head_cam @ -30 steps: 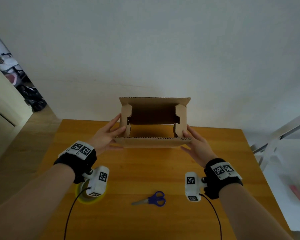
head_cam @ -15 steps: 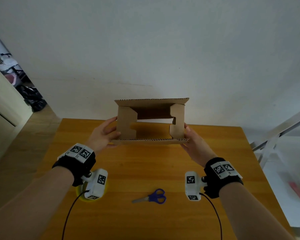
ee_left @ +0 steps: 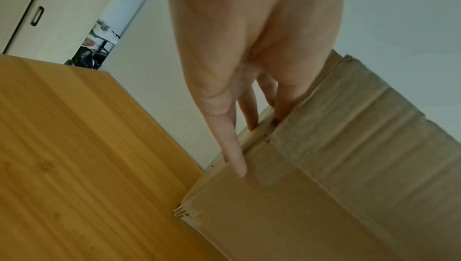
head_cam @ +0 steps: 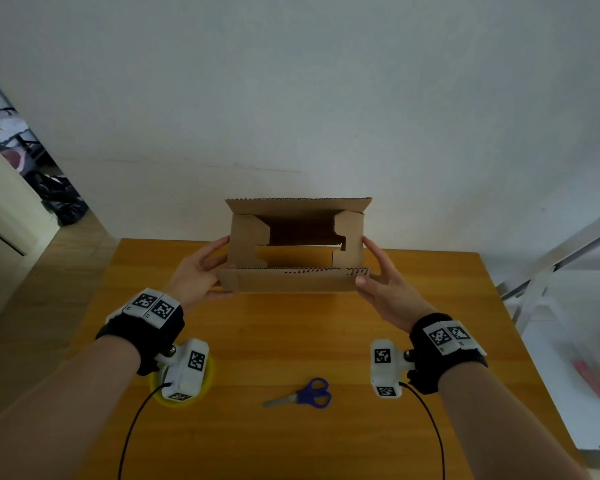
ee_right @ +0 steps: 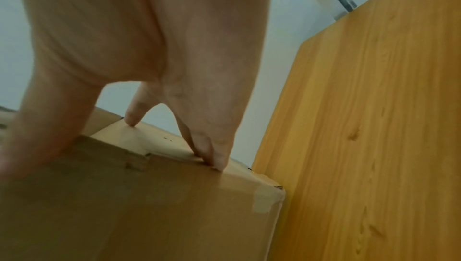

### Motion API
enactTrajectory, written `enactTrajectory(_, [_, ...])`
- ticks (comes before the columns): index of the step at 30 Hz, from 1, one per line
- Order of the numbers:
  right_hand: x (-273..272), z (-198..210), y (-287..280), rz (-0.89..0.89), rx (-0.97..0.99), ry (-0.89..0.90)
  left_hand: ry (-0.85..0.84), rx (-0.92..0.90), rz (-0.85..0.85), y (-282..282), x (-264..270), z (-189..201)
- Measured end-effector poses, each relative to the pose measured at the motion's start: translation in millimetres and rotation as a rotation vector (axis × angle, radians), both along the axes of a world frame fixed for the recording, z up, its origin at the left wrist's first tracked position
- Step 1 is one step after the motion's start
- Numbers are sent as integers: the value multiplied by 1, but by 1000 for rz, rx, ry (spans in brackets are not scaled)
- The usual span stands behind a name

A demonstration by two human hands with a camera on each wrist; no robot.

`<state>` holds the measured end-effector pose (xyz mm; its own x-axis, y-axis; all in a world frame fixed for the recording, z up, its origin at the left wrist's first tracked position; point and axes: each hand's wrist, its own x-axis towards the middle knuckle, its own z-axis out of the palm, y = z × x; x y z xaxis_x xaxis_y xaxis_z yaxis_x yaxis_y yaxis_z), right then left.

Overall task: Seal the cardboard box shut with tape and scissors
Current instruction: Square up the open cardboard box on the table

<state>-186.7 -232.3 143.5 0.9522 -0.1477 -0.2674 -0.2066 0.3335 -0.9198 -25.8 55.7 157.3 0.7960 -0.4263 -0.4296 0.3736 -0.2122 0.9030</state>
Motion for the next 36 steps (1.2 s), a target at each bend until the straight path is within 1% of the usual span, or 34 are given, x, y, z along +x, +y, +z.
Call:
enactTrajectory(3, [3, 1, 1, -49, -22, 1, -15, 3, -36, 0, 1, -3])
enactTrajectory(7, [9, 2, 2, -83, -110, 0, -22, 3, -45, 0, 1, -5])
enactTrajectory(11, [13, 3, 3, -95, -183, 6, 64, -32, 42, -3, 2, 0])
enactTrajectory(15, [17, 6, 5, -103, -245, 26, 104, -66, 0, 0, 0, 6])
enactTrajectory(18, [17, 3, 4, -118, -287, 62, 81, -74, -15, 4, 3, 5])
enactTrajectory(23, [19, -4, 4, -148, -322, 110, -64, -15, -57, 4, 7, 5])
enactTrajectory(31, [26, -7, 7, -177, -422, 153, -81, 100, -54, -7, 6, 7])
enactTrajectory(33, [30, -5, 7, -183, -544, 181, -92, 130, -74, -10, 7, 10])
enactTrajectory(35, [35, 1, 8, -195, -737, 213, -104, 148, -99, -14, 9, 13])
enactTrajectory(36, [38, 6, 10, -208, -827, 201, -104, 152, -106, -16, 10, 14])
